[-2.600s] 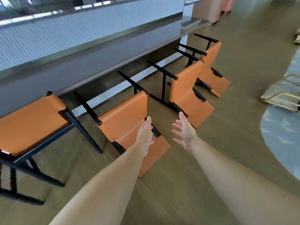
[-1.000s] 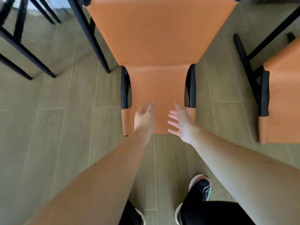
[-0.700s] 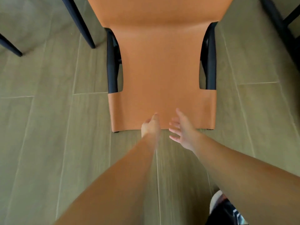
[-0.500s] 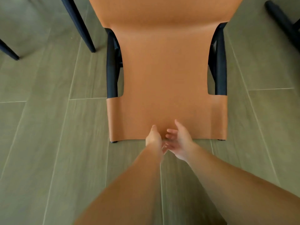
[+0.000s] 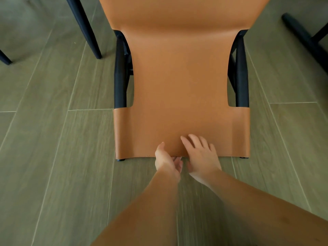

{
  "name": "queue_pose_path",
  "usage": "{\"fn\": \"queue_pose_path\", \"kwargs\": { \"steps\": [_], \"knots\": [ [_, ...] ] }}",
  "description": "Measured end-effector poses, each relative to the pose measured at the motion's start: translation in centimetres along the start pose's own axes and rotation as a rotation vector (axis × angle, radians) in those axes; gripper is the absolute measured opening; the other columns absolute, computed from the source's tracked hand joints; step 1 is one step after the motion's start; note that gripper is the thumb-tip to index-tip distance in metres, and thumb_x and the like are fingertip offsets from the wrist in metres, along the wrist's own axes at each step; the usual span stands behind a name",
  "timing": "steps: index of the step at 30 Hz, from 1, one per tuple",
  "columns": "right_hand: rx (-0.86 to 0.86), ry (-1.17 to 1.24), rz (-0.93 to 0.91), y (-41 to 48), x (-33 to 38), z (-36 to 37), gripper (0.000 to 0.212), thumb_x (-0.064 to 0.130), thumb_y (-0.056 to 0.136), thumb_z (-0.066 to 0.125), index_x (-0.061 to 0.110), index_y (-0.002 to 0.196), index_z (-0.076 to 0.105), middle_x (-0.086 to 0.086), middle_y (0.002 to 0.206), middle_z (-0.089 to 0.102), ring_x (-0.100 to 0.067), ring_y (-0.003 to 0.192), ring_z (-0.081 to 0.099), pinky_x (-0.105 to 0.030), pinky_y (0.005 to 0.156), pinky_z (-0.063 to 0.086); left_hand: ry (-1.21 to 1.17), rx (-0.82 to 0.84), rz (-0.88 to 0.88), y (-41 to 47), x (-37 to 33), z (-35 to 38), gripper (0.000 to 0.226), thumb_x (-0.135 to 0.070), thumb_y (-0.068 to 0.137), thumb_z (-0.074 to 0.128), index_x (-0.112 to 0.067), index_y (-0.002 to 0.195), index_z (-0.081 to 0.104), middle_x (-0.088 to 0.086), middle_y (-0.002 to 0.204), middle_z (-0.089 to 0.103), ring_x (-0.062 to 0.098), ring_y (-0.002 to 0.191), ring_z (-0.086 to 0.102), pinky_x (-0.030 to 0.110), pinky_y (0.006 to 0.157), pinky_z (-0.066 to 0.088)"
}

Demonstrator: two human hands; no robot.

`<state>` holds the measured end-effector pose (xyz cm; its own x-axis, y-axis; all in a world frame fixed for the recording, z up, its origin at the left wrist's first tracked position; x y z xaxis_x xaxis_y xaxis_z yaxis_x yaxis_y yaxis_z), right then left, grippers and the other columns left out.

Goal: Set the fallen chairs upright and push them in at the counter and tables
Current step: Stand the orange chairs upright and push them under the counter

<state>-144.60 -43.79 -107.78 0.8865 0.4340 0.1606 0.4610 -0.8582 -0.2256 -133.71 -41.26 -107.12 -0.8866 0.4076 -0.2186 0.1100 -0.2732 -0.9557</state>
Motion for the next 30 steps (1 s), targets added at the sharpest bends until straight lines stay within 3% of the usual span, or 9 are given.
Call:
{"fn": "queue_pose_path", "kwargs": {
  "steps": [5,8,13,16,19,22,25,27,30],
  "knots": [
    [-0.030,-0.173,-0.129,1.4,0.6,-1.5,0.076,0.011,0.069,0.073,0.017,0.137,0.038,-0.009,0.141,0.040,-0.031,0.128,0.035,-0.043,0.095,0.036,0.046,-0.008,0.053,-0.1,-0.4,-0.8,0.066,-0.066,0.079,0.055,-0.008,0.109,0.058,0.014,0.092,0.071,0.020,0.074,0.072,0.026,0.051,0.046],
    [-0.020,-0.240,-0.157,1.9,1.0,-2.3,0.085,0.007,0.068,0.074,0.014,0.142,0.032,-0.014,0.144,0.035,-0.036,0.132,0.031,-0.048,0.101,0.035,0.062,-0.064,0.079,-0.3,-1.0,-1.1,0.063,-0.069,0.074,0.059,-0.011,0.100,0.060,0.011,0.079,0.073,0.022,0.068,0.072,0.023,0.041,0.040],
    [0.087,-0.176,-0.164,1.8,1.4,-4.6,0.076,0.006,0.084,0.059,0.012,0.148,0.018,-0.014,0.152,0.021,-0.034,0.142,0.016,-0.049,0.111,0.027,0.102,-0.038,0.120,-1.8,-1.9,-0.9,0.035,-0.038,0.082,0.067,-0.007,0.095,0.060,0.007,0.060,0.070,0.023,0.065,0.072,0.021,0.039,0.041],
    [0.080,-0.103,-0.129,1.0,1.4,-8.1,0.060,0.005,0.084,0.056,0.016,0.140,0.036,-0.005,0.139,0.040,-0.026,0.136,0.031,-0.041,0.099,0.040,0.115,-0.041,0.132,-4.3,-2.5,0.0,0.022,-0.020,0.090,0.062,-0.001,0.098,0.057,0.014,0.070,0.071,0.026,0.065,0.072,0.019,0.037,0.041],
    [0.093,-0.094,-0.120,0.2,1.8,-12.7,0.042,0.004,0.081,0.053,0.017,0.122,0.050,0.000,0.122,0.051,-0.022,0.118,0.048,-0.036,0.075,0.048,0.160,-0.050,0.158,-8.4,-3.4,1.1,0.021,-0.023,0.092,0.060,-0.002,0.095,0.058,0.015,0.077,0.073,0.023,0.063,0.071,0.021,0.040,0.045],
    [0.148,-0.114,-0.129,-0.2,2.0,-18.2,0.038,-0.001,0.078,0.051,0.015,0.113,0.054,0.000,0.119,0.056,-0.025,0.111,0.055,-0.036,0.073,0.051,0.609,-0.227,0.428,-14.0,-4.5,1.5,0.037,-0.036,0.091,0.057,-0.009,0.065,0.056,0.000,0.054,0.066,0.015,0.050,0.065,0.025,0.048,0.048],
    [0.154,-0.133,-0.147,-0.3,2.3,-24.4,0.041,0.001,0.078,0.052,0.017,0.115,0.059,-0.002,0.121,0.061,-0.027,0.108,0.061,-0.040,0.081,0.053,1.080,-0.291,1.124,-20.8,-6.2,2.0,0.043,-0.037,0.084,0.061,-0.021,0.052,0.037,-0.010,0.043,0.043,0.010,0.046,0.042,0.027,0.047,0.031],
    [0.160,-0.152,-0.157,-1.0,2.5,-28.7,0.039,0.004,0.079,0.052,0.019,0.113,0.062,-0.001,0.115,0.066,-0.028,0.100,0.064,-0.040,0.078,0.054,1.392,-0.142,1.440,-25.0,-8.3,3.1,0.015,-0.038,0.077,0.066,-0.027,0.075,0.056,-0.013,0.076,0.056,0.011,0.076,0.048,0.030,0.067,0.035],
    [0.178,-0.130,-0.172,-3.1,2.9,-34.4,0.036,0.004,0.081,0.049,0.019,0.109,0.064,-0.001,0.108,0.069,-0.028,0.093,0.065,-0.041,0.075,0.055,1.977,-0.059,1.364,-29.4,-10.9,5.1,0.057,-0.040,0.081,0.059,-0.033,0.135,0.041,-0.008,0.139,0.043,0.018,0.129,0.029,0.039,0.103,0.019]
  ]
}}
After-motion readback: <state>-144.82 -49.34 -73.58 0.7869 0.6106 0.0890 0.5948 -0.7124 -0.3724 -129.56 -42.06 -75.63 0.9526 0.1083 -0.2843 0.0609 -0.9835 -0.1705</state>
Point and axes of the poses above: each hand's wrist, its own y-axis towards the middle knuckle, its own z-axis out of the palm, x = y × z, the point moved 1 cm from there along y, towards the middle knuckle
